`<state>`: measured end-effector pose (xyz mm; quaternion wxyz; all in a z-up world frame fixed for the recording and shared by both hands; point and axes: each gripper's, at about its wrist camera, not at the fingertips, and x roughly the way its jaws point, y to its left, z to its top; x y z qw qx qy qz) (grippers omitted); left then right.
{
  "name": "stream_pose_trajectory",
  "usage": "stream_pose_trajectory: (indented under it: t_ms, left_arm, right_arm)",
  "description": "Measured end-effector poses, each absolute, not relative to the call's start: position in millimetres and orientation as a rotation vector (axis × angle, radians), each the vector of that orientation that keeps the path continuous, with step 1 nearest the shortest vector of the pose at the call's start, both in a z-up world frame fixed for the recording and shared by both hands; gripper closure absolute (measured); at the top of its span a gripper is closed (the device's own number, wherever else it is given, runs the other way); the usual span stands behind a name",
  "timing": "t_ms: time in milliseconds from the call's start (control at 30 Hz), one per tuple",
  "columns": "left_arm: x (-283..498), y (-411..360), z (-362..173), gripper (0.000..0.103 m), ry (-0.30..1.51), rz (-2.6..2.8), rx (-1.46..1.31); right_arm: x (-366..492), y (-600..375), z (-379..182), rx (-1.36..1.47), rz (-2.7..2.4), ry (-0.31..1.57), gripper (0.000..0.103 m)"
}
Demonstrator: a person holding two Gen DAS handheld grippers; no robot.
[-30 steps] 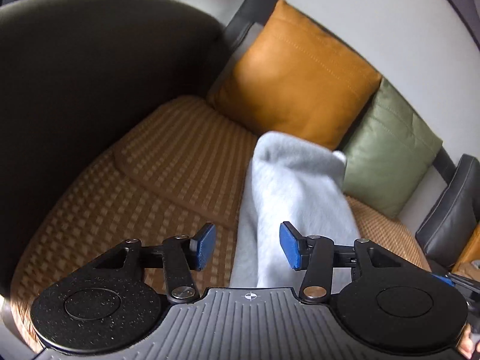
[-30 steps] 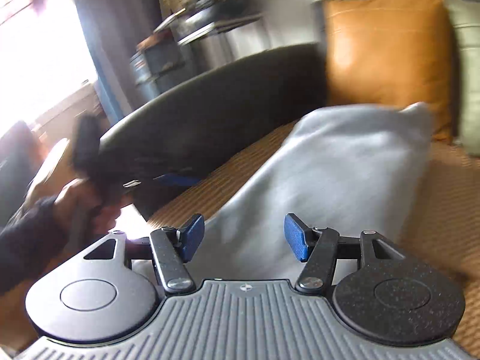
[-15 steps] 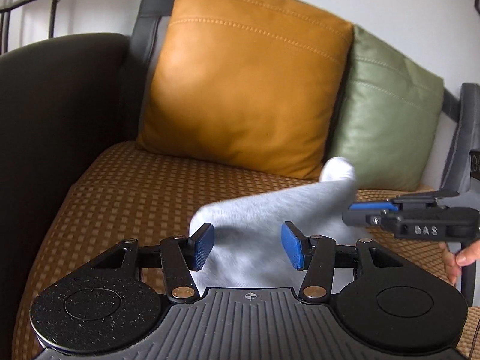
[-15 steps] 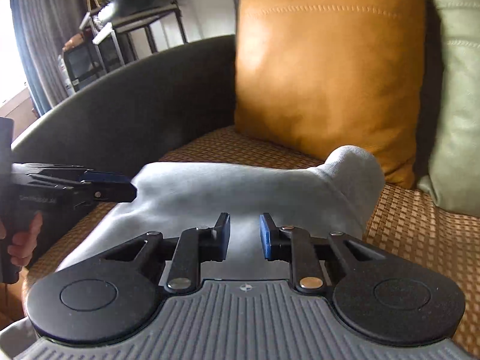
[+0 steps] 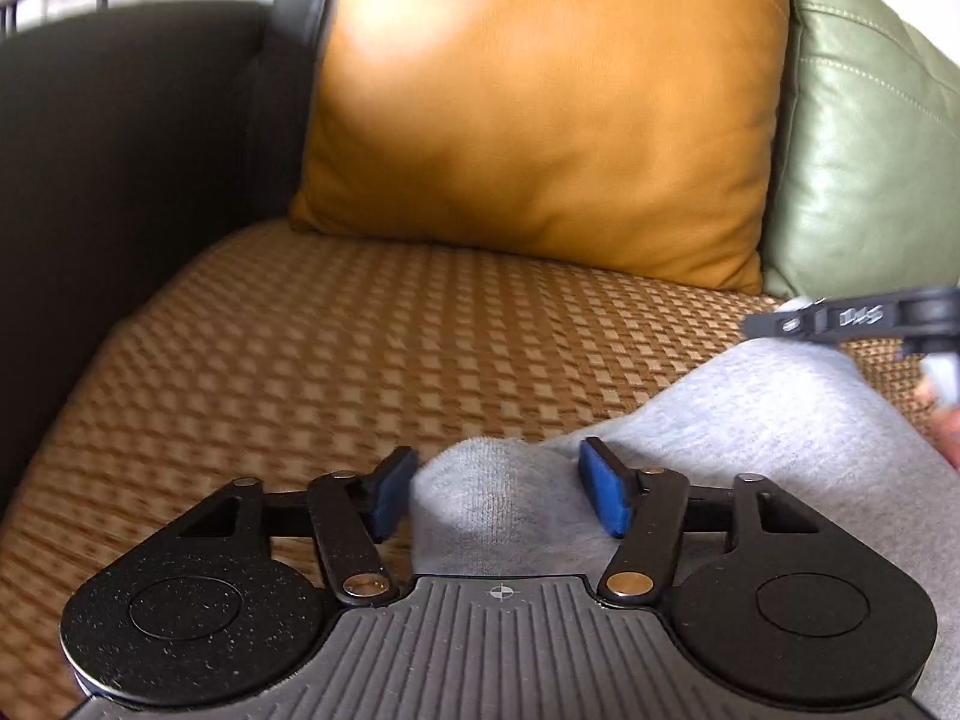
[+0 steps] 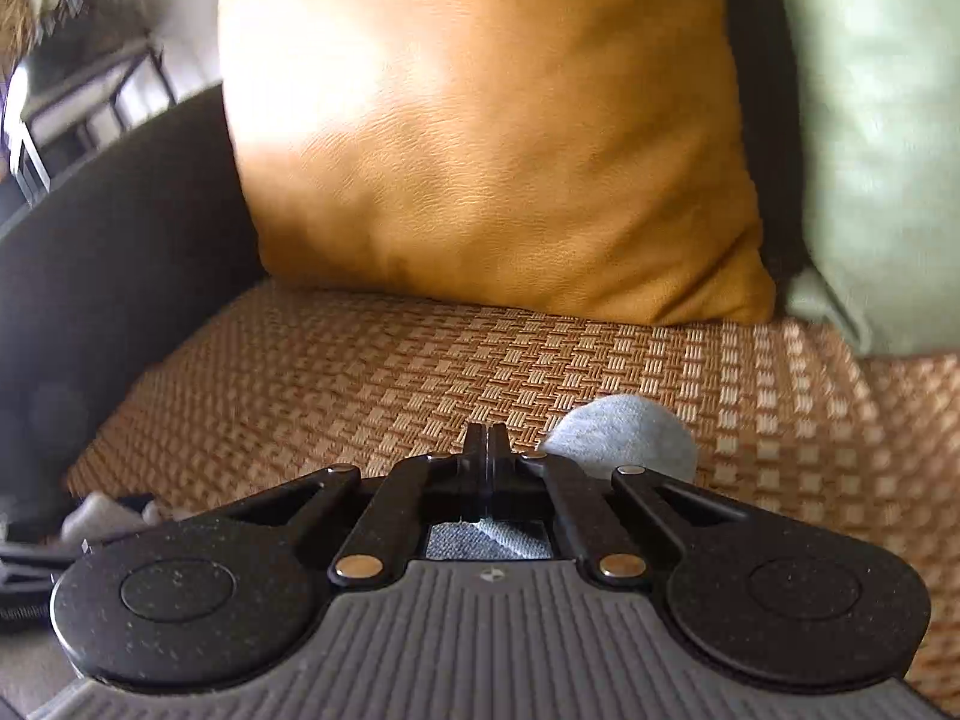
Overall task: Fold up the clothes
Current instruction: 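Open both tools and smooth the folded hoodie flat on the seat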
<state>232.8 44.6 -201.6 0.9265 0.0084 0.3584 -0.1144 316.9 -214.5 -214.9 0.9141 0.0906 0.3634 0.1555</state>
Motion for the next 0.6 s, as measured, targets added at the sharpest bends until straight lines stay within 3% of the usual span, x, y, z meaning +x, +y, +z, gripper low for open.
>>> stream_pose_trajectory:
  t_ms: [33,100,133,233,367,500,600]
  left_arm:
    - [224.0,48.3,-188.3,0.032,0.718,-0.234,0.03]
    - [201.7,57.9,-159.9,0.032,0.678,-0.246,0.039]
    - [186.5,63.2,-144.1,0.032,0.66,-0.262,0.031]
    - [133.4,72.3,-119.7,0.032,0.664,-0.405,0.013]
    - [84.5,54.9,-138.0,0.035,0.677,-0.447,0.19]
    - [84.2,66.6,-173.2,0.036,0.73,-0.396,0.09]
    - [68.4,73.6,-164.0,0.036,0.731,-0.383,0.069]
  right_arm:
    - [306.2,-214.3,-203.8,0.173,0.333,0.731,0.098]
    - [273.9,-216.0,-175.4,0.161,0.376,0.67,0.075]
    - [254.4,-215.2,-164.5,0.136,0.404,0.643,0.058]
    - [190.6,-210.8,-146.5,0.059,0.491,0.6,0.056]
    - [122.6,-198.2,-155.5,0.049,0.533,0.603,0.059]
    - [110.2,-175.8,-187.3,0.056,0.492,0.693,0.059]
    - [117.4,-168.6,-196.5,0.021,0.472,0.721,0.058]
